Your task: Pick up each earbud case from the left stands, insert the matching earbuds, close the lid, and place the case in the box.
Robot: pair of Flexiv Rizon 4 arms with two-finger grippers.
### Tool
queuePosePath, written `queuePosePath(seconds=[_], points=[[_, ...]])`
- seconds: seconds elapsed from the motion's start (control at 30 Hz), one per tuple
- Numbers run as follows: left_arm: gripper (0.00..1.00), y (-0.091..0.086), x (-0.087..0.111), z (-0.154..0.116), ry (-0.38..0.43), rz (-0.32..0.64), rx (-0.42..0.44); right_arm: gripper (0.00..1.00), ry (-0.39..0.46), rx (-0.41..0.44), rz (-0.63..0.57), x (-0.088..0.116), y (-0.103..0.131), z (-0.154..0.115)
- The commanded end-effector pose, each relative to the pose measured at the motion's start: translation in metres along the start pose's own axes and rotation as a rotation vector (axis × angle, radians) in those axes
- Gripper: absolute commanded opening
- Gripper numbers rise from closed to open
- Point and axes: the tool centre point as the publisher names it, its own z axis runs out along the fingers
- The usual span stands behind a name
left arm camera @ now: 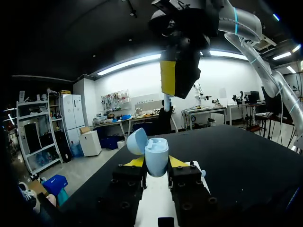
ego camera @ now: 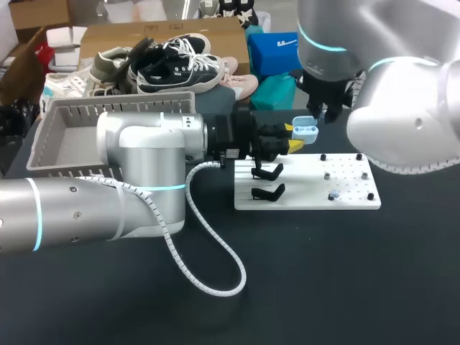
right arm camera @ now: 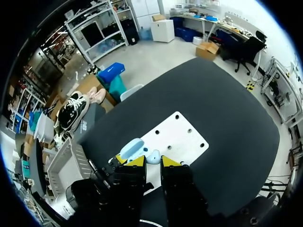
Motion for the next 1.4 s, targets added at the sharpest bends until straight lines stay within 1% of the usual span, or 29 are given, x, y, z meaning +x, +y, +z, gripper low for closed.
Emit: queuePosePath(seconds=[0.03,0.3,0.47,0.9,1.4], points=[[0.00,0.001,0.001,0.000,-0.004,0.002,0.001,0.00,0.014,0.022,-0.007,0.000,0.011,0.012],[0.00,0.001,0.001,0.000,-0.004,0.002,0.001,0.00,0.025,0.021,-0.012,0.002,0.014,0.020],[0.00,0.001,0.001,0.000,-0.004,0.002,0.001,0.00,0.047,0.030,-0.010,0.003,0.015,0.027],[0.00,0.001,0.001,0.000,-0.004,0.002,0.001,0.00,0.070,0.024,-0.003,0.004,0.013,0.033],[0.00,0.001,0.001,0.000,-0.004,0.002,0.001,0.00,0.081,0.029,-0.007,0.006,0.019,0.039]])
